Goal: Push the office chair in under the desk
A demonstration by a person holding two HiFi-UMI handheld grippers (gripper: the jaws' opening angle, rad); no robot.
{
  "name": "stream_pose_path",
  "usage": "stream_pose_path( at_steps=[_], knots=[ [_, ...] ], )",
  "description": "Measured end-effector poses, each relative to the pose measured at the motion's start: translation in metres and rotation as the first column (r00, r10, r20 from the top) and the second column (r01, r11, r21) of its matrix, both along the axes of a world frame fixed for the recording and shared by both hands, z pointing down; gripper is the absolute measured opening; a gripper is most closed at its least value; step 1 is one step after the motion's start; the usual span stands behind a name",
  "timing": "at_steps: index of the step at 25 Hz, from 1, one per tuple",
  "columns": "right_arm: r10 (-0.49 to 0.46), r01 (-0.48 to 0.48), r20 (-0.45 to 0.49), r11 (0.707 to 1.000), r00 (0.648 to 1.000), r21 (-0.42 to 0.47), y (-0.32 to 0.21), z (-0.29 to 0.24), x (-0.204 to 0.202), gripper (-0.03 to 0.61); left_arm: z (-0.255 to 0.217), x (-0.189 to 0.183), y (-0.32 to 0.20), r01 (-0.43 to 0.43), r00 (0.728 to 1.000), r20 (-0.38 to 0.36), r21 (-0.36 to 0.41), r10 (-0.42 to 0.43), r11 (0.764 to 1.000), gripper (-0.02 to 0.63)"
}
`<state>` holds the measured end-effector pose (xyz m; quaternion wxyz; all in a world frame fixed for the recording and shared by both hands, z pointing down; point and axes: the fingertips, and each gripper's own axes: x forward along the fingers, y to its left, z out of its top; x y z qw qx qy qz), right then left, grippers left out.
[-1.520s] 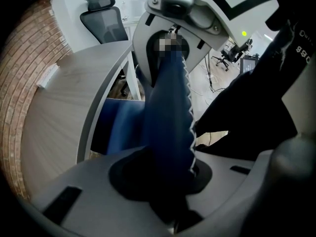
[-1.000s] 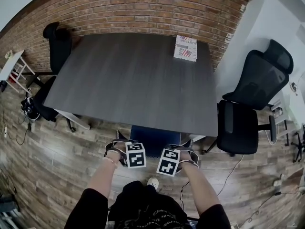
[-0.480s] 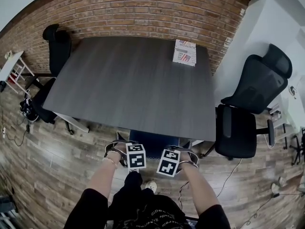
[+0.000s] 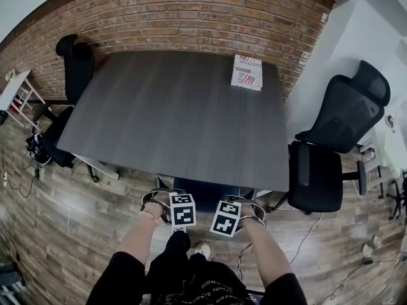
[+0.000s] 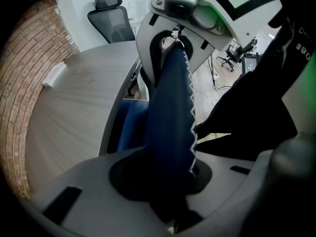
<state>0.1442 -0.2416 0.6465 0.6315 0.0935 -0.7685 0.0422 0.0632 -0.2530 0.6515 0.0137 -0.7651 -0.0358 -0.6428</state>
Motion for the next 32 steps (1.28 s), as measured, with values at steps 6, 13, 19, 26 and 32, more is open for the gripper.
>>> stream_pose_path(
  at_steps=[6,13,19,26,32],
  knots=[
    [0.006,-0.006,0.002,1.000,1.000,0.007,-0.007,-0.002,0.000,0.092,-0.002,0.001,-0.006,-0.006,1.000,-0.004,0.000,0.006,1.000,0.098],
    [0.010,-0.010,-0.012,1.000,1.000,0.013,-0.008,0.003,0.004,0.092,0.003,0.004,-0.008,-0.008,1.000,-0.006,0.015,0.009,1.000,0.098],
    [0.005,-0.005,-0.015,1.000,1.000,0.010,-0.008,0.006,0.008,0.092,0.005,0.008,-0.008,-0.021,1.000,-0.007,0.013,0.021,1.000,0.098],
    [0.014,-0.014,-0.012,1.000,1.000,0.021,-0.015,0.006,0.004,0.092,0.006,0.005,-0.016,-0.019,1.000,-0.005,0.026,0.019,0.999,0.098],
    [0.010,-0.009,-0.013,1.000,1.000,0.018,-0.018,0.007,0.005,0.092,0.006,0.005,-0.020,-0.029,1.000,-0.006,0.020,0.029,0.999,0.098]
  ],
)
